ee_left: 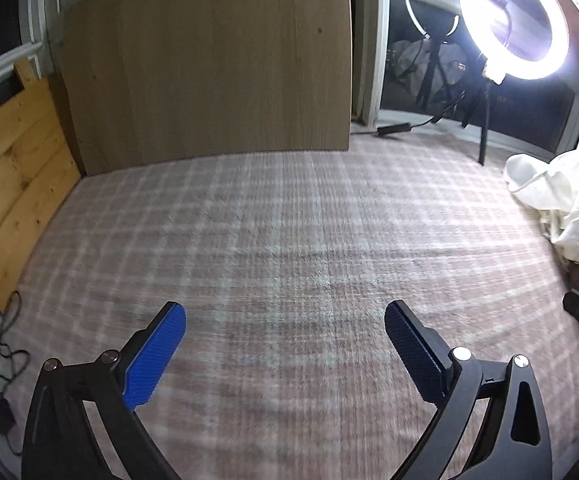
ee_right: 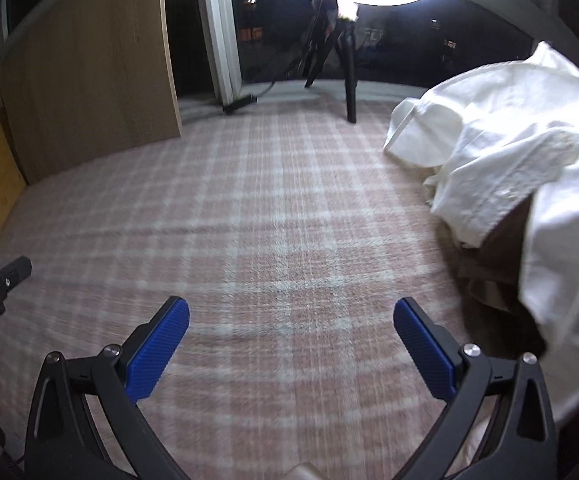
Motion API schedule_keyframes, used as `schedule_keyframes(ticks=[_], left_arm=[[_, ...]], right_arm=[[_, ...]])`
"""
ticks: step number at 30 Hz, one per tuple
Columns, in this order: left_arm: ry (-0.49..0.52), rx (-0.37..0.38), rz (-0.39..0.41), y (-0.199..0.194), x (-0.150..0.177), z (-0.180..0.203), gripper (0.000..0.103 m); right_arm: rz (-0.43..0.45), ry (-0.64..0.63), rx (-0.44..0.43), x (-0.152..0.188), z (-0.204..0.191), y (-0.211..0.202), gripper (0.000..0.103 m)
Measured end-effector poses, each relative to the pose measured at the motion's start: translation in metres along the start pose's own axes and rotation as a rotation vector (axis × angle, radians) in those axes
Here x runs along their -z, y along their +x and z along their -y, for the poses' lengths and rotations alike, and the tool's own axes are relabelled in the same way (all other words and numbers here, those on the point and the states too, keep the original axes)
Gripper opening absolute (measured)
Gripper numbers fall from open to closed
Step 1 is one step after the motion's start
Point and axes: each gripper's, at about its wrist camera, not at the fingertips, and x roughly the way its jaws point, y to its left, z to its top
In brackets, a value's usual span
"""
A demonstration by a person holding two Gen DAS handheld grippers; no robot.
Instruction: Fold clothes
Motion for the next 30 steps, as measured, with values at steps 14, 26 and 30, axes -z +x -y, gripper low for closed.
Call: schedule_keyframes(ticks=[14, 26, 30], left_arm=[[0.107, 0.119, 0.162, -0.118, -0.013, -0.014, 0.099], [0.24, 0.318, 0.171, -0.13, -0.022, 0.052, 0.099], [0.28, 0.335, 0.177, -0.136, -0.023, 0.08, 0.099]], right_arm=[[0.176, 0.034, 0.107, -0.009, 0.017, -0.131, 0.103], [0.223, 0.073, 0.262, 0.011, 0.067, -0.172, 0.103], [0.24, 0.111, 0.265, 0.013, 0.1, -0.176, 0.103]])
